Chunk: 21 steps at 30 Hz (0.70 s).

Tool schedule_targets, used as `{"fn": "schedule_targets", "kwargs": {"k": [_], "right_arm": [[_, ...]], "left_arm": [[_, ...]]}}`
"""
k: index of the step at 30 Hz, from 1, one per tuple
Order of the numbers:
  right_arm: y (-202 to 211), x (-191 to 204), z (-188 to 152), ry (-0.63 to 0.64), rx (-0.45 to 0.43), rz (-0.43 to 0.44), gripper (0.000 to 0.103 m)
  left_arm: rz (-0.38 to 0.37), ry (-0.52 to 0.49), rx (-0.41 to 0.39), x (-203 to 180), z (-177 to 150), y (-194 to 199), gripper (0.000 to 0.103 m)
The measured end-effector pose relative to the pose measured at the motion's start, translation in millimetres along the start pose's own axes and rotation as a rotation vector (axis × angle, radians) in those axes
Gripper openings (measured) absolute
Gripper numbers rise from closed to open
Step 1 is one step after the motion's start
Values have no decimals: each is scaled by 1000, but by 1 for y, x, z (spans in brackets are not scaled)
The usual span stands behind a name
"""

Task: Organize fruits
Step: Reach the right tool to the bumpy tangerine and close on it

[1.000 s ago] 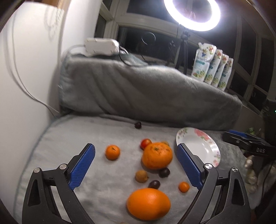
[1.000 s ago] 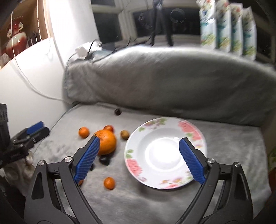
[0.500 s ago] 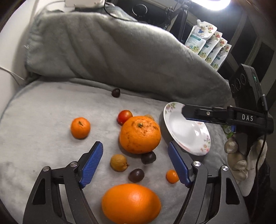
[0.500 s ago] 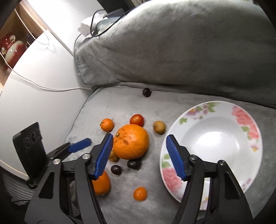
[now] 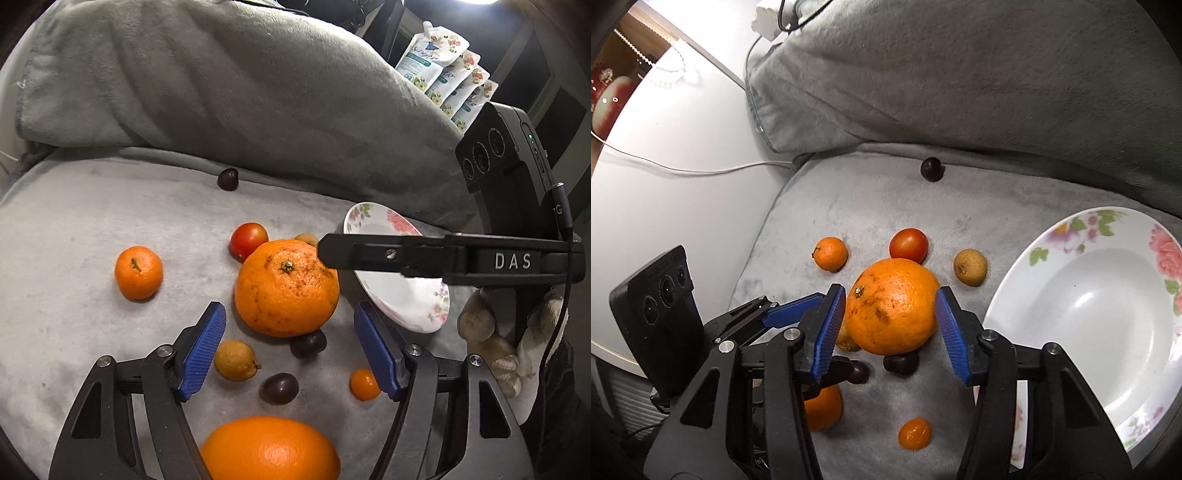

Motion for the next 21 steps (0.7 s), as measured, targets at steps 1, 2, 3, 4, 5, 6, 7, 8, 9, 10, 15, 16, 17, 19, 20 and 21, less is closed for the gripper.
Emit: {"fn": "schedule_targets", "kwargs": {"k": [1, 2, 3, 4, 5, 6, 7, 8, 9, 10, 15, 16, 17, 19, 20, 21], "right_arm": [[-2, 0, 0, 3, 5, -5, 53], [-4, 0, 0, 3, 7, -8, 53], [-5, 0, 0, 4, 12, -11, 53], [-7, 0, 1, 4, 15, -15, 53], [-8, -1, 1, 5, 18, -19, 53], [-9, -1, 0, 7, 22, -24, 53], [-10, -1, 0, 9, 25, -26, 53], [-11, -1, -1, 11, 30, -28, 53], [-13, 0, -1, 15, 35, -31, 53], [-15, 1, -1, 18, 35, -38, 53], [-16, 1, -2, 32, 35, -56, 51], [-17, 1, -2, 35, 35, -62, 49], [-17, 0, -2, 38, 34, -69, 48], [-17, 0, -2, 39, 32, -70, 48], [-17, 0, -2, 39, 32, -69, 47], [-17, 0, -2, 43, 29, -73, 47]], "left_arm": [[-1, 0, 5, 0, 0, -1, 71], [-3, 1, 10, 0, 0, -3, 71], [-4, 3, 14, 0, 0, -4, 71], [-7, 5, 18, 0, 0, -5, 71], [-9, 5, 20, 0, 0, -5, 70], [-11, 5, 21, -1, 1, -5, 70], [-13, 5, 23, -1, 1, -6, 69], [-14, 5, 25, -1, 2, -7, 68], [-15, 6, 28, -1, 2, -8, 67], [-15, 9, 34, 0, 1, -9, 65], [-8, 5, 45, 1, 2, -15, 52], [-5, 2, 45, 1, 2, -15, 50], [-2, 0, 44, 1, 1, -15, 50], [0, -1, 43, 1, 1, -15, 50], [1, -1, 42, 1, 0, -14, 50], [2, -1, 40, 1, 0, -14, 50]]}}
Point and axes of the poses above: each gripper's, at about its wrist camera, not at the fingertips, and y roughly against the way its jaws point, x to its left, z to its top, the point moved 9 cm from there along -y, roughly the way its jaws point, and after that the axes turned 3 degrees about x, right-handed, at the moved point
